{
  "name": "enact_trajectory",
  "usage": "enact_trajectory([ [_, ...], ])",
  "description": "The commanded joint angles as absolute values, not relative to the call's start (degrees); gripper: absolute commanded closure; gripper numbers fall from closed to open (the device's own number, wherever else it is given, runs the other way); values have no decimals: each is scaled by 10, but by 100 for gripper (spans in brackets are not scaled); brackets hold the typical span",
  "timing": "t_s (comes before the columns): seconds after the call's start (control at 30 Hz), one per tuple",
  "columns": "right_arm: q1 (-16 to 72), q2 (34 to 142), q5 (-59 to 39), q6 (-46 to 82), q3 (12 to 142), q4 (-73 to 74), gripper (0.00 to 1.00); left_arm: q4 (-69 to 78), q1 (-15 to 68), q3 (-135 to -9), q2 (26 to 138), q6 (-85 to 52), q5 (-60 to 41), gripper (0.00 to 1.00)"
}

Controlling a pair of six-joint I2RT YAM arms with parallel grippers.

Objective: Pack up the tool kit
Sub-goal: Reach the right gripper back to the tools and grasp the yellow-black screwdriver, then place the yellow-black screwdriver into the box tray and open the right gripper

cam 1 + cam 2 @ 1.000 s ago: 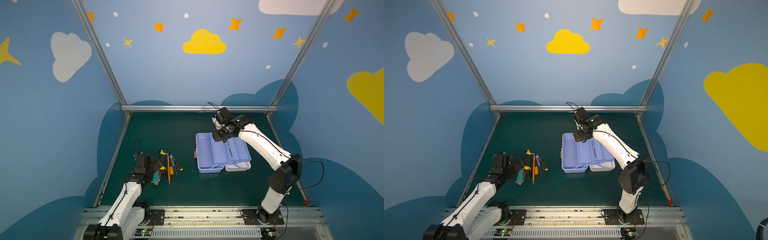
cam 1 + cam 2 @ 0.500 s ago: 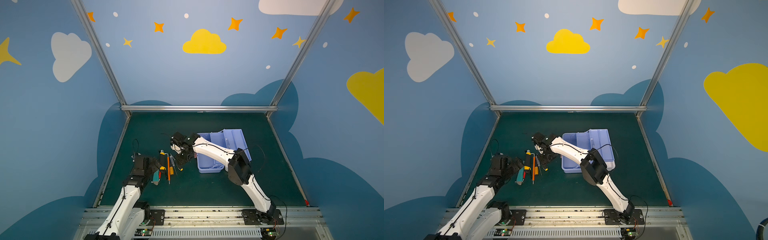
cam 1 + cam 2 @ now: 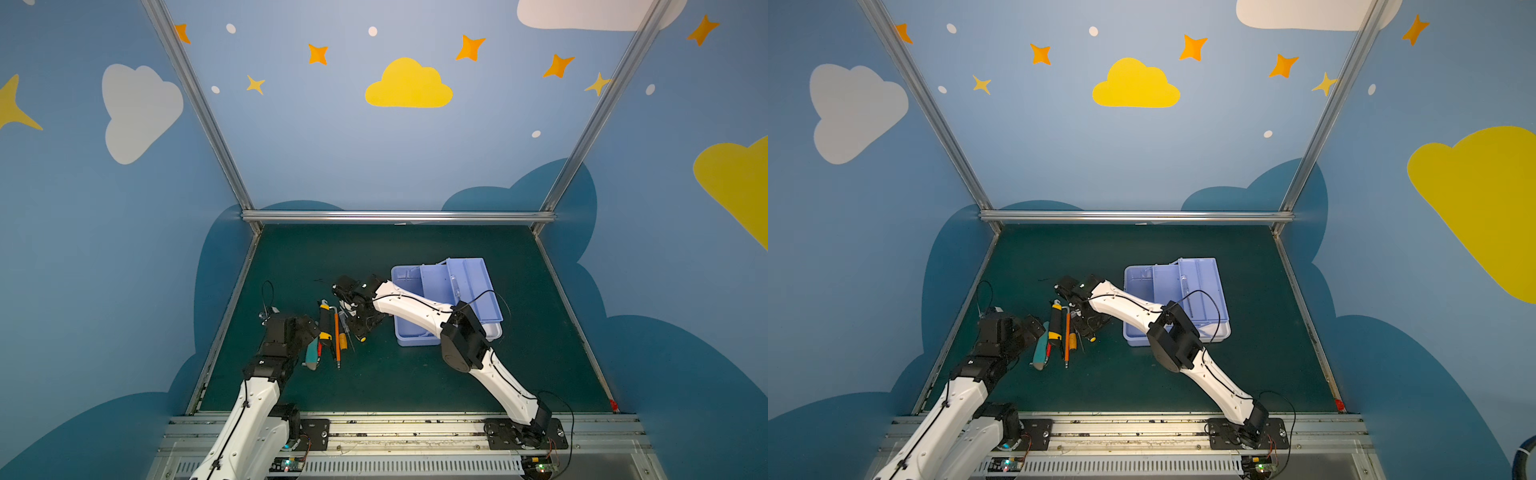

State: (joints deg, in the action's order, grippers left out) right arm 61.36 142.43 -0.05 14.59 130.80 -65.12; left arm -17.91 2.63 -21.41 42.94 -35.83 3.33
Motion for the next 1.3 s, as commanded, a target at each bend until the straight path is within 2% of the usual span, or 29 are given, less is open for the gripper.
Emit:
enact_trajectory([
  [0.0, 620, 1439, 1, 150, 1329, -667, 53, -182, 24, -206, 427, -361, 40, 0],
  [0.37, 619, 1472, -6, 149, 1346, -673, 54, -178, 23, -204, 432, -355, 38, 0],
  [0.47, 620, 1477, -5, 149, 1352, -676, 58, -177, 24, -204, 432, -354, 37, 0],
  [0.6, 614, 1470, -1, 153, 1352, -678, 67, -176, 23, -203, 431, -354, 37, 0],
  [0.83, 597, 1432, 0, 169, 1351, -689, 94, -167, 23, -204, 439, -353, 31, 0],
  [0.9, 591, 1414, 0, 173, 1350, -695, 98, -160, 24, -203, 439, -352, 31, 0],
  [1.1, 558, 1325, 17, 170, 1313, -703, 100, -143, 23, -203, 451, -352, 25, 0],
  [1.27, 506, 1225, 38, 174, 1233, -693, 100, -128, 23, -207, 476, -354, 2, 0],
])
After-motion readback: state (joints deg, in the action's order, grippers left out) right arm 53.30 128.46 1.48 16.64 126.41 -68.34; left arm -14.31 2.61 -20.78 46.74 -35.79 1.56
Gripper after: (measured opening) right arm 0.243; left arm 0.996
